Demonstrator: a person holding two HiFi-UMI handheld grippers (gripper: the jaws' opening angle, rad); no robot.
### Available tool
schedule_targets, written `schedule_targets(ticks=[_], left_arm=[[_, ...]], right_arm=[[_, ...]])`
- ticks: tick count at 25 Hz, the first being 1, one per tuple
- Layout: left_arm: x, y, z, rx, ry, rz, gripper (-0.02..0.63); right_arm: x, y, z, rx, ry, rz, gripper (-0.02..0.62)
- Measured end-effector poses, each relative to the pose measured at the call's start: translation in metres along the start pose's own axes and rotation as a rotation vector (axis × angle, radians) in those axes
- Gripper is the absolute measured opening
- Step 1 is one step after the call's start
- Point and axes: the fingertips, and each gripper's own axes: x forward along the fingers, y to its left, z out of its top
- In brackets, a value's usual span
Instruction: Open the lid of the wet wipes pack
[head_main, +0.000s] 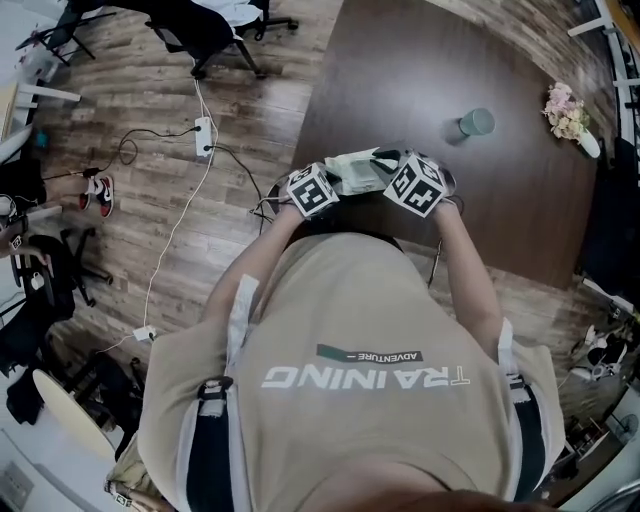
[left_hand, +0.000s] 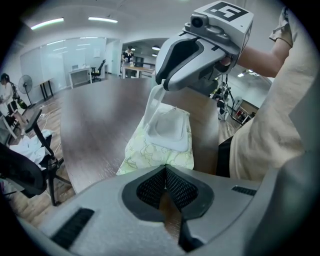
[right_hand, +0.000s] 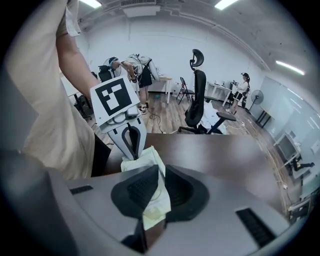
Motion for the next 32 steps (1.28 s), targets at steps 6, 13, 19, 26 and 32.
schedule_targets(ticks=[6,13,19,26,32], left_arm=[[0.003,-0.001,0.000,-0.019,0.073,0.024,0.009],[0.001,0.002,-0.004,-0.005,0.089,0.114,0.009],[0.007,-0.001,-0.012,-0.023,0.130,0.155,0.009],[0.007,0.004,-0.010,-0.063,0.139,0.121,0.009],[0.005,0.005,-0.009,-0.086,0.143,0.104,0.009]], right_arm=[[0.001,-0.004,0.000,0.023,-0.066,0.015,0.044],[0.008,-0.022,0.006,0.043,-0.183,-0.018,0.044],[0.018,-0.031,0.007,0.016,-0.197,-0.003,0.046],[0.041,-0.050,0.009,0.031,-0.192,0.057,0.046],[0.059,-0.058,0.001,0.119,-0.195,0.126,0.046]])
